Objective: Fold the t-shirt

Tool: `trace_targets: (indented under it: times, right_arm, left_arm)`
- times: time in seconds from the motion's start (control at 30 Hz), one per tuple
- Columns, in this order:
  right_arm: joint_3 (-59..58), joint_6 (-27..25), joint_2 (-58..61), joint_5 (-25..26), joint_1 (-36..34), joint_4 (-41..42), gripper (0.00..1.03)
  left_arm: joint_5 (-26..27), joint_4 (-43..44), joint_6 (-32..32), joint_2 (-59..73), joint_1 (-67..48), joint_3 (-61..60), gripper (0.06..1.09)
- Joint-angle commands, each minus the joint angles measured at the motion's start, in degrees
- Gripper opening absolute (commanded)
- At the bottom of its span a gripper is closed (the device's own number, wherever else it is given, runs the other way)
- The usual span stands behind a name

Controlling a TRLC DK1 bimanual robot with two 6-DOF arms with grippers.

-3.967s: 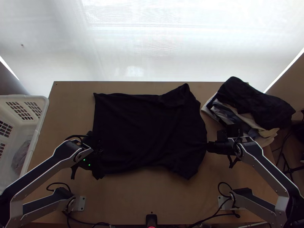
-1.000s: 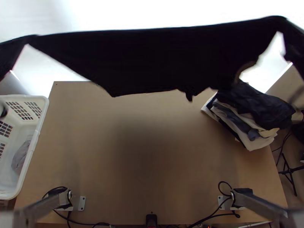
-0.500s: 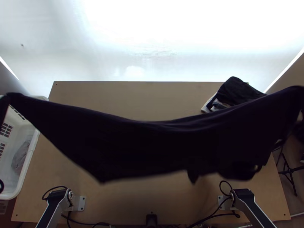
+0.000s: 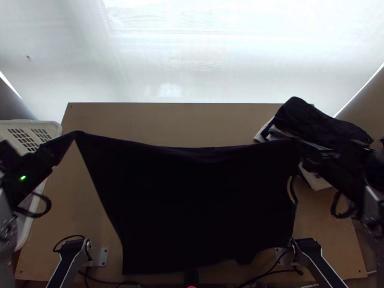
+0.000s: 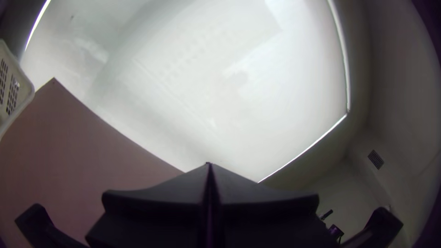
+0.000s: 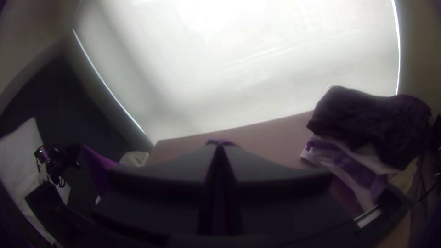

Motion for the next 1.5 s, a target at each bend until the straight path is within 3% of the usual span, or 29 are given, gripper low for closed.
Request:
trace_targets:
  times: [0.0, 0.2, 0.5, 0.93, 1.47]
  right_arm:
    - [-13.53, -1.09, 7.19, -2.15, 0.04, 9.73, 0.03]
    - [-13.88, -2.23, 19.49, -2.77, -0.14, 19.31, 0.03]
    - [-11.07, -1.62, 32.68, -2.77, 1.01, 28.36, 0.03]
    - [1.50, -1.53, 50.17, -2.68, 1.53, 30.56, 0.03]
    - [9.67, -1.88, 60.01, -1.62, 1.71, 30.47, 0.03]
  left_arm:
    - [0.40, 11.72, 0.78, 8.45, -0.71, -16.19, 0.09]
    - [-2.85, 22.62, 1.22, 19.44, -5.72, -20.50, 0.09]
    - [-5.75, 31.32, 1.40, 34.02, -9.06, -18.91, 0.09]
    - [-5.75, 30.09, 4.56, 54.15, -8.62, -2.30, 0.09]
    - [-5.57, 27.54, 5.44, 66.72, -7.92, 8.33, 0.09]
